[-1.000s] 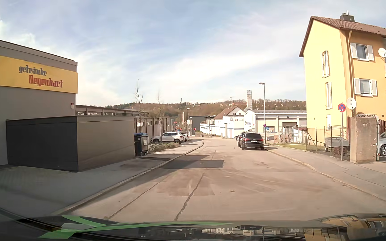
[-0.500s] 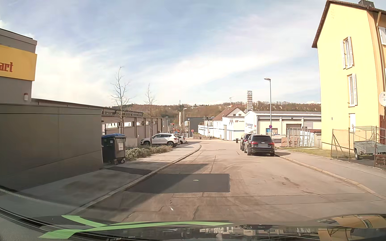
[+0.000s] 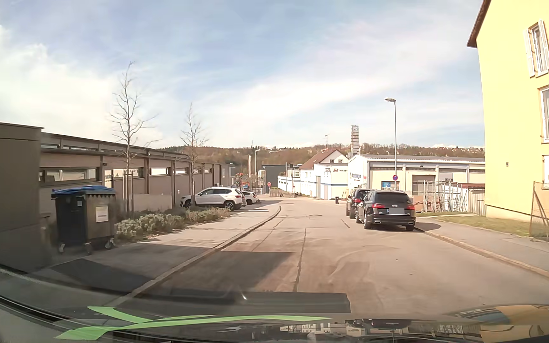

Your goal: Follow the waypoints while adhering to traffic rules and regulations

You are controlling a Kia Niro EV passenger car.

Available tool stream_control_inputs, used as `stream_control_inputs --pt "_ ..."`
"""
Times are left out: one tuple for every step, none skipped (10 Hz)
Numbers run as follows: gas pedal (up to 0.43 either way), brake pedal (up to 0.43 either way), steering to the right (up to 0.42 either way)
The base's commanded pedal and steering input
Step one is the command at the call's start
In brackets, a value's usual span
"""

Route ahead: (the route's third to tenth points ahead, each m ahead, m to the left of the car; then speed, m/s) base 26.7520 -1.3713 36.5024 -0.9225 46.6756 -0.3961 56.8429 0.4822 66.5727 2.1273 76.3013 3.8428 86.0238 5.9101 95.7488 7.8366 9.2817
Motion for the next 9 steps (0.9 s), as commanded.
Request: stream_control_inputs --pt "0.028 0.0 0.006" --pt "0.028 0.0 0.006" --pt "0.028 0.0 0.004" --pt "0.028 0.0 0.004" --pt "0.028 0.0 0.004" --pt "0.0 0.0 0.004" --pt "0.0 0.0 0.003" --pt "0.0 0.0 0.003" --pt "0.0 0.0 0.003"
